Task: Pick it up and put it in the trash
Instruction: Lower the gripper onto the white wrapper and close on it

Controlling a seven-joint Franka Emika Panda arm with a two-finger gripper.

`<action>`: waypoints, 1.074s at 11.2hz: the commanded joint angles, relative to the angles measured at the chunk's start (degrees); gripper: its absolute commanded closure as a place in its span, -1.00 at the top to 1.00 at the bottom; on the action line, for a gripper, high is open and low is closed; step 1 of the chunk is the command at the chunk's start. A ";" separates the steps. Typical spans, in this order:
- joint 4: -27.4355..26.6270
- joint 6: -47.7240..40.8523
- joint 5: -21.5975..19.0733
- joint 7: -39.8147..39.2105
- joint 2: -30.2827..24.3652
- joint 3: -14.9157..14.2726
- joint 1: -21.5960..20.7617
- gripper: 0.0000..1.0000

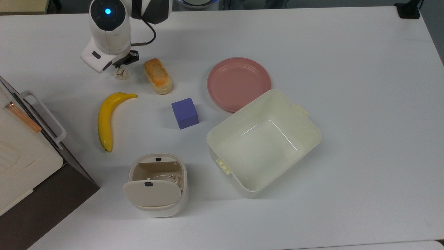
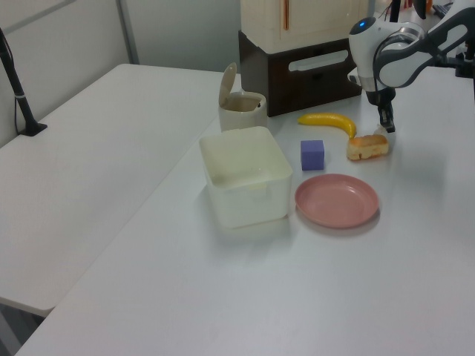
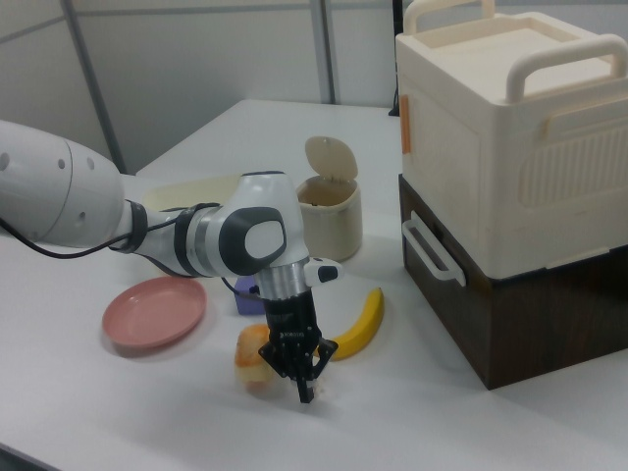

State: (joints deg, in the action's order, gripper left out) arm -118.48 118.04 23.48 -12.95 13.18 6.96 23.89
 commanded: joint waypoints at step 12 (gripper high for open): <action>1.06 1.14 -0.01 0.03 -1.05 1.12 -0.69 1.00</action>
State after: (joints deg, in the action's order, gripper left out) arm -116.74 118.04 23.48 -12.91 12.93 7.78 23.76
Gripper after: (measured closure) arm 0.000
